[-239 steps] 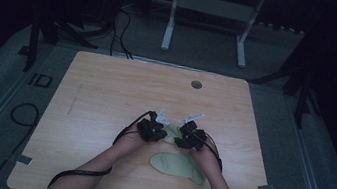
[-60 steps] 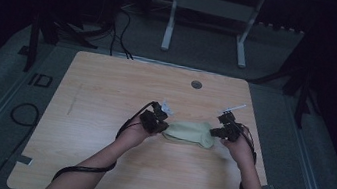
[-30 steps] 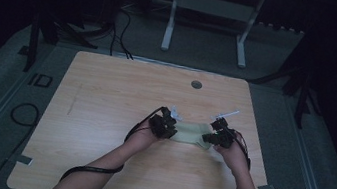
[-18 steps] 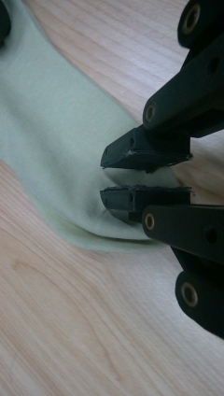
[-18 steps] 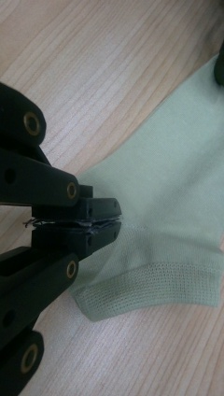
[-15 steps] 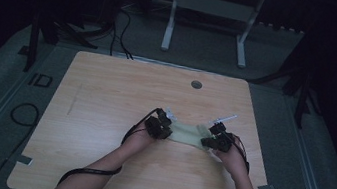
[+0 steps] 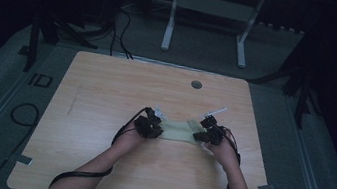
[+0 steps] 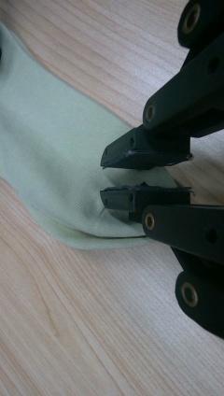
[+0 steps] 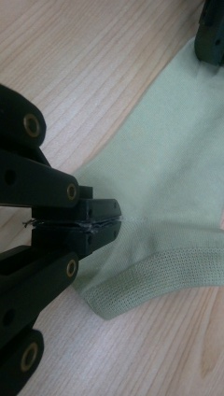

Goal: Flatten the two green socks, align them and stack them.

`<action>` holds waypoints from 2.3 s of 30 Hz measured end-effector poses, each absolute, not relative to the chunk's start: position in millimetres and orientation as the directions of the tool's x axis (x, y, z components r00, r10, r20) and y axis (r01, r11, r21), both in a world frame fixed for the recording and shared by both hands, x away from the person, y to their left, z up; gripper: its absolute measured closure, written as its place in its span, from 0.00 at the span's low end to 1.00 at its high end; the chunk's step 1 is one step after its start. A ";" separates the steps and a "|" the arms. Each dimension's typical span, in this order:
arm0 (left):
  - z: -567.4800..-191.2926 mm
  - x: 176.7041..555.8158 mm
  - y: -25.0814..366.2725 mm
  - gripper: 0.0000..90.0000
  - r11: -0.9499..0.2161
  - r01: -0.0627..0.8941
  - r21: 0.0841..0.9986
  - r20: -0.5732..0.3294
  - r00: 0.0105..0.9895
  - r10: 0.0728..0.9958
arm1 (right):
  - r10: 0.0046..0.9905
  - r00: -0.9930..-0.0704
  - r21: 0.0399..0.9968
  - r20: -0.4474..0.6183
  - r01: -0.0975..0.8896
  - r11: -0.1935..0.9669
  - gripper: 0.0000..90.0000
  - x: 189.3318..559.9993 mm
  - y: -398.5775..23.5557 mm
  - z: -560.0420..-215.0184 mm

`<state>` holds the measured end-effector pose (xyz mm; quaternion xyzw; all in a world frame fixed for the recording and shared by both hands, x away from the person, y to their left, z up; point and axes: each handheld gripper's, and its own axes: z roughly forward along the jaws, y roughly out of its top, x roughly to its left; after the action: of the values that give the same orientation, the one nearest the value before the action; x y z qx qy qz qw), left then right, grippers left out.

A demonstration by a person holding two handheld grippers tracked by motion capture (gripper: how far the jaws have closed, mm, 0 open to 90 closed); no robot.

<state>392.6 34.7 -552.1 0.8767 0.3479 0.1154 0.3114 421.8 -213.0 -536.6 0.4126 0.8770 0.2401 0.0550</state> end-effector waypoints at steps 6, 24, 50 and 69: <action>-545.5 391.5 34.1 0.79 -0.537 0.541 0.647 -0.053 0.735 0.676 | 0.742 -0.663 0.463 0.100 0.691 0.555 0.90 421.3 -210.9 -530.8; -529.2 378.5 43.3 0.09 -0.469 0.506 0.724 -0.078 0.736 0.673 | 0.724 -0.686 0.594 0.075 0.614 0.520 0.18 401.5 -225.2 -510.9; -543.2 354.7 141.9 0.08 -0.434 0.537 0.723 -0.016 0.641 0.767 | 0.761 -0.648 0.688 0.015 0.559 0.463 0.15 376.3 -285.0 -527.7; -554.2 318.1 190.2 0.08 -0.362 0.583 0.727 -0.041 0.565 0.824 | 0.800 -0.600 0.718 0.018 0.565 0.407 0.14 342.0 -321.6 -535.2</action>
<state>318.1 190.2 -554.2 0.8081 0.4353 0.1681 0.3596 342.0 -321.6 -535.2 0.4151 0.8218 0.3527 0.1669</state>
